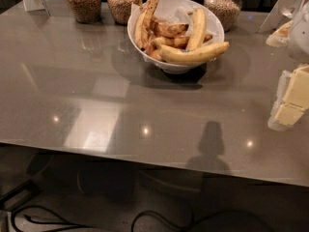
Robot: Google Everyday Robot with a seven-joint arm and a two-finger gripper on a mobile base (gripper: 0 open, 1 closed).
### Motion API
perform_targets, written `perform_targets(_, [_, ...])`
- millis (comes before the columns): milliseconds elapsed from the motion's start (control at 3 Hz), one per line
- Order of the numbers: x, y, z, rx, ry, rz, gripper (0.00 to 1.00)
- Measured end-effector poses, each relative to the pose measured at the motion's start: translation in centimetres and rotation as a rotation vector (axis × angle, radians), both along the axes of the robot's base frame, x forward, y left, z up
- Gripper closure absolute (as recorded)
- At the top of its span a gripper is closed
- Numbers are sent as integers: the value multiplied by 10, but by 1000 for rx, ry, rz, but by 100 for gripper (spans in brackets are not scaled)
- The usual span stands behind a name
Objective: Pick banana from white bowl
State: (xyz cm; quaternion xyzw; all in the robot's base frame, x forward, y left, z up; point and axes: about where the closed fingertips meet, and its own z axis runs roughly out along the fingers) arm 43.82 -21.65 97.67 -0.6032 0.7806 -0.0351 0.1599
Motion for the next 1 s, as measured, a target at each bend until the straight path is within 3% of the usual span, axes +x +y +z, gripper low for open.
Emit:
perform_targets(333, [2, 1, 2, 5, -18, -1, 0])
perform_targets(667, [21, 8, -3, 64, -69, 0, 0])
perform_targets(1000, [61, 22, -1, 148, -163, -12, 0])
